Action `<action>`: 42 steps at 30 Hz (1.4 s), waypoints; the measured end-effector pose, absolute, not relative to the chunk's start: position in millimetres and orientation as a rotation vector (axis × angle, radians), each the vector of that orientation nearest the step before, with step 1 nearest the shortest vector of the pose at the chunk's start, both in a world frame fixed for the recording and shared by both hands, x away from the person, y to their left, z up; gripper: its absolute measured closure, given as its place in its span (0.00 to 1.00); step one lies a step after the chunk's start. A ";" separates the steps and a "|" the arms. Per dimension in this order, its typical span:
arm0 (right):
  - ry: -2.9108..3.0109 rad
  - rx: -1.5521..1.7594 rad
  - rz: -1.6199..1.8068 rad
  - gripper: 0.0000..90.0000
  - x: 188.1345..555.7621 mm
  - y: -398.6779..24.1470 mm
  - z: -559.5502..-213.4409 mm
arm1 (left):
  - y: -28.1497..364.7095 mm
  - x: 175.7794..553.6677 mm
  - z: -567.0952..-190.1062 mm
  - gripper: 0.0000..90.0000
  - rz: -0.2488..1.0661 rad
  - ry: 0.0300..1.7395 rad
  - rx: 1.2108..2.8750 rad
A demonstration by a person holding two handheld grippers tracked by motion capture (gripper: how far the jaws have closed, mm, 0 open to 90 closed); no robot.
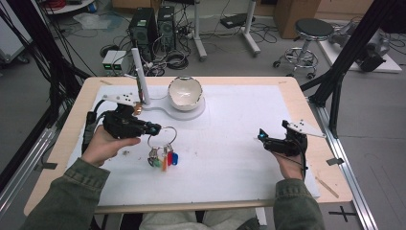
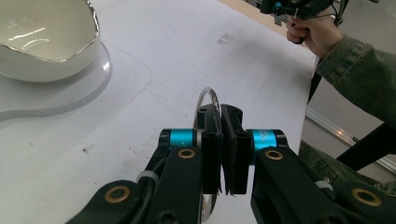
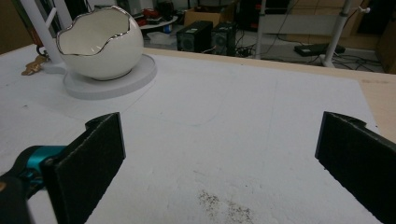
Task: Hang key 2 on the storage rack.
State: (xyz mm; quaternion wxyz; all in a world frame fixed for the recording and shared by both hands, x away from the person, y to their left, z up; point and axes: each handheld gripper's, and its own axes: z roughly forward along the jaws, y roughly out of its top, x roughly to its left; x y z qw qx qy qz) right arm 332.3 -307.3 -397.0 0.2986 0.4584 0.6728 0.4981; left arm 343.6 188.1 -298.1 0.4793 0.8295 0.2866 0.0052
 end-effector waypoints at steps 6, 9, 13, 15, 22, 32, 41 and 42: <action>1.789 1.219 1.325 0.01 332.3 -307.0 -397.1 | 193.4 346.4 -287.8 0.96 0.045 0.702 2.011; 1.796 1.213 1.321 0.01 332.5 -307.1 -397.2 | 195.0 347.9 -283.6 0.96 0.055 0.703 2.010; 1.790 1.214 1.325 0.01 332.4 -307.5 -397.0 | 196.9 348.6 -279.7 0.96 0.063 0.707 1.995; 1.793 1.216 1.326 0.01 332.4 -307.4 -397.2 | 197.4 349.0 -278.8 0.96 0.070 0.708 1.998; 1.796 1.216 1.325 0.01 332.1 -306.9 -397.3 | 200.1 353.1 -273.2 0.96 0.085 0.715 1.987; 1.781 1.218 1.321 0.01 331.7 -307.2 -397.1 | 207.5 361.5 -254.0 0.96 0.133 0.730 1.971; 1.771 1.219 1.324 0.01 330.4 -307.7 -396.3 | 212.6 368.2 -239.0 0.96 0.160 0.747 1.942; 1.772 1.218 1.323 0.01 330.4 -307.7 -396.3 | 213.1 369.5 -238.2 0.96 0.162 0.753 1.938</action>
